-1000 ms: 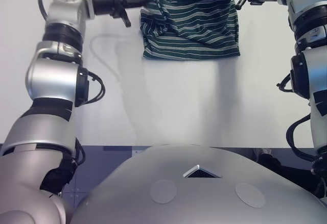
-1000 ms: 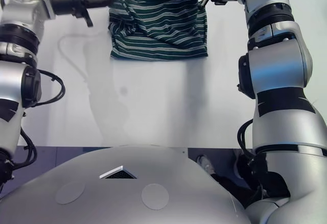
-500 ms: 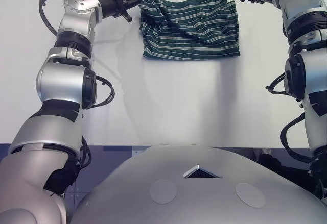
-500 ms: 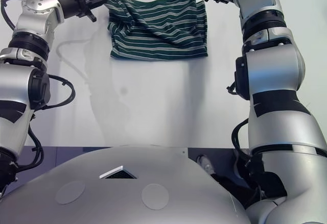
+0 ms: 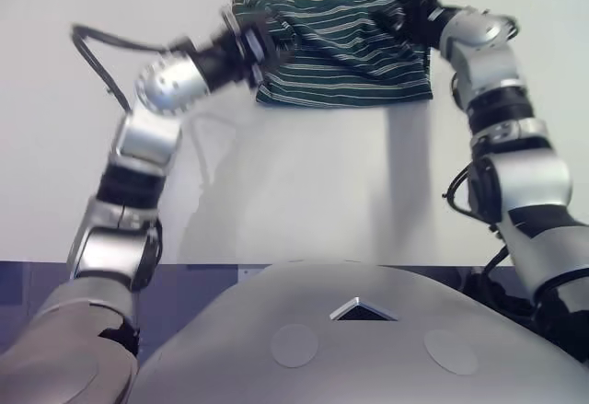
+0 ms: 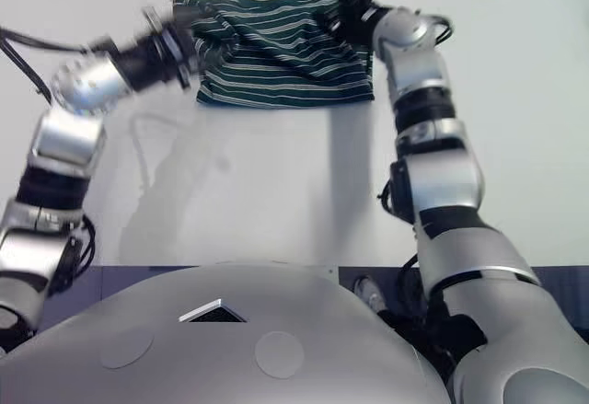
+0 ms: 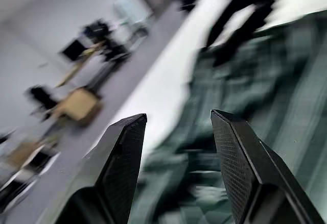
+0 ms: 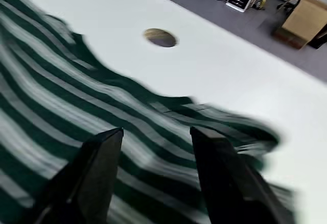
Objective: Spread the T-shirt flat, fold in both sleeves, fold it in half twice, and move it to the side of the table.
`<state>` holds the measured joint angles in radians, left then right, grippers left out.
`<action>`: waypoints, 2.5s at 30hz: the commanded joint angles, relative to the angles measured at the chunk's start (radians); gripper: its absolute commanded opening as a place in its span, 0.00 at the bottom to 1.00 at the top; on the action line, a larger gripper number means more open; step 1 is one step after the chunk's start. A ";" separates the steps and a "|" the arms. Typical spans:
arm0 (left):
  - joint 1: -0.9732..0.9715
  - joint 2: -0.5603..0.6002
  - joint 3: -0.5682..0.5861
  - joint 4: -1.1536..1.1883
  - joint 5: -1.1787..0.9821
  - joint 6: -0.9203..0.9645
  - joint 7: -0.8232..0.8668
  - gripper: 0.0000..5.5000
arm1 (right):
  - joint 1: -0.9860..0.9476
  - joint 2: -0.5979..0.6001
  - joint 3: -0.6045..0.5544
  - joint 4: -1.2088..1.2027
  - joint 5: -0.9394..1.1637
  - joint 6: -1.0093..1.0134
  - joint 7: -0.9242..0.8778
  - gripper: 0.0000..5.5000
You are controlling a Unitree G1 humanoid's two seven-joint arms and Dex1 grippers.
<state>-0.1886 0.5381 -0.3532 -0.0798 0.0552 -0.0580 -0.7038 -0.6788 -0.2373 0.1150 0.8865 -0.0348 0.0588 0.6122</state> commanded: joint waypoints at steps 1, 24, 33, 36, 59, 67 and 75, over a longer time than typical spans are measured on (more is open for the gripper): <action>-0.012 -0.008 -0.024 0.045 0.093 0.015 0.032 0.42 | -0.006 0.029 -0.001 -0.004 -0.012 0.019 -0.069 0.45; -0.082 -0.149 0.014 0.183 0.255 0.232 0.290 0.42 | 0.006 0.006 0.030 0.063 -0.079 0.094 -0.183 0.45; 0.111 0.083 -0.177 0.071 0.339 0.235 -0.022 0.42 | 0.005 -0.022 0.041 0.078 -0.092 0.092 -0.203 0.45; 0.182 0.170 -0.206 -0.059 0.306 0.261 -0.146 0.42 | 0.016 -0.050 0.066 0.085 -0.122 0.064 -0.201 0.45; -0.247 -0.493 0.386 -0.566 -0.134 0.596 0.451 0.42 | 0.350 -0.185 0.286 -1.077 -0.012 0.372 0.129 0.45; -0.167 -0.528 0.340 -0.508 -0.117 0.392 0.528 0.42 | 0.425 -0.359 0.587 -0.923 -0.303 0.271 0.228 0.45; -0.093 -0.474 0.238 -0.438 -0.093 0.281 0.476 0.42 | 0.359 -0.877 0.522 -0.796 -0.209 -0.353 0.693 0.45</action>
<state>-0.3005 0.0461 -0.0869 -0.5383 -0.0641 0.2416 -0.2141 -0.3797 -1.0462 0.6005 -0.0151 -0.2269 -0.1979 1.2110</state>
